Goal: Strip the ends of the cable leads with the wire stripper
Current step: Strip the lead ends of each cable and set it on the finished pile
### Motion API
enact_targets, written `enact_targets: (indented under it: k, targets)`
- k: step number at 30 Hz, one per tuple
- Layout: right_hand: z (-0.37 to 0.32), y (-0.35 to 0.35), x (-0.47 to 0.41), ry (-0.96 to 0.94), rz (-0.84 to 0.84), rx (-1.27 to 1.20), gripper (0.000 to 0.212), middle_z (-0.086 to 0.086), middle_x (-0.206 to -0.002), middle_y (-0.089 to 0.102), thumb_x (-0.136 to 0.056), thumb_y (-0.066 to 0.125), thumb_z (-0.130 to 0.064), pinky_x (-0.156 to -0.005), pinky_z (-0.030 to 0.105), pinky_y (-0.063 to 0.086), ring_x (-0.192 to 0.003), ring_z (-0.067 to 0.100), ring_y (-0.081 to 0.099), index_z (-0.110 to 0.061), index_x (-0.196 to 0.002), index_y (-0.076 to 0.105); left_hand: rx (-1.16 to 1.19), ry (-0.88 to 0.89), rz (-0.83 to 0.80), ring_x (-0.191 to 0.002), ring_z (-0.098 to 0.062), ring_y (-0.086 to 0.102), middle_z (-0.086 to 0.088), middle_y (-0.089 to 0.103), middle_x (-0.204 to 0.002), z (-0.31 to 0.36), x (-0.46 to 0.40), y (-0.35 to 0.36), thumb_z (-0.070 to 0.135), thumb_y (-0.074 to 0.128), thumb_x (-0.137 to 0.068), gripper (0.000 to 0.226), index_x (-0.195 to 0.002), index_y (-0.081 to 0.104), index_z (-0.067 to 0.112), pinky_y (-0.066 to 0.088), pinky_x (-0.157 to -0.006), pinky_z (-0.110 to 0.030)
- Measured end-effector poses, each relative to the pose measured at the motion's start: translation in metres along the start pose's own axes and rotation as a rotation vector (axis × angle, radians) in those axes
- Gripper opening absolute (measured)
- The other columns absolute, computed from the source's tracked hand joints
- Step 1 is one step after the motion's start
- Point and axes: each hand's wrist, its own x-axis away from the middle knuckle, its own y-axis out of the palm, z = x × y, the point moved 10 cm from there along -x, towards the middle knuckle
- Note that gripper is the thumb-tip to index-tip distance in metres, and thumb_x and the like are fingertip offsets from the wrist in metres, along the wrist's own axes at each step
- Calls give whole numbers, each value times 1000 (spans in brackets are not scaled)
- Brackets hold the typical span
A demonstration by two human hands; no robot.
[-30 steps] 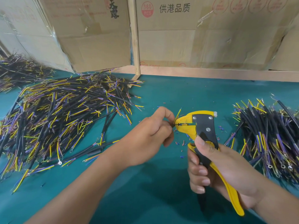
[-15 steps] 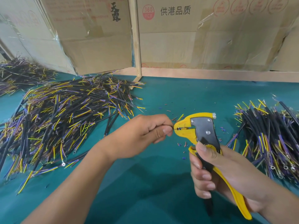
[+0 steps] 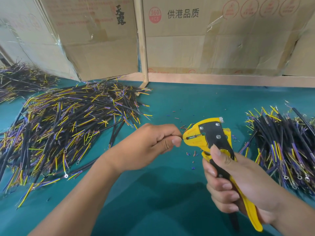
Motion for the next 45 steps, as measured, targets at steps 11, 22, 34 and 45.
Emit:
enact_targets:
  k: [11, 22, 34, 45]
  targets:
    - [-3, 2, 1, 0, 16, 53, 50, 2, -55, 29, -69, 74, -60, -40, 20, 30, -39, 14, 25, -13, -69, 55, 12, -8, -48, -54, -7, 29, 10, 39, -62, -8, 2, -1, 30, 46, -104, 23, -90, 58, 15, 27, -51, -17]
    - [-5, -1, 2, -17, 23, 85, 52, 4, -56, 27, -70, 76, -58, -41, 22, 30, -41, 16, 24, -12, -69, 52, 91, -73, -41, -55, -10, 29, 6, 40, -61, -20, 5, -8, 34, 47, -103, 25, -88, 59, 17, 27, -51, -21]
    - [-10, -11, 0, 15, 7, 170, 49, 3, -60, 32, -71, 76, -59, -41, 23, 30, -43, 15, 27, -13, -72, 57, -16, -34, -49, -58, -8, 32, 7, 43, -65, -18, 3, -10, 26, 48, -104, 22, -85, 57, 18, 29, -54, -16]
    - [-13, -15, 0, 30, -91, 68, 47, 3, -61, 34, -75, 80, -54, -42, 24, 32, -45, 14, 28, -11, -79, 61, -37, -14, -25, -60, -11, 34, -1, 43, -68, -21, 4, -17, 37, 45, -104, 28, -85, 54, 19, 31, -55, -22]
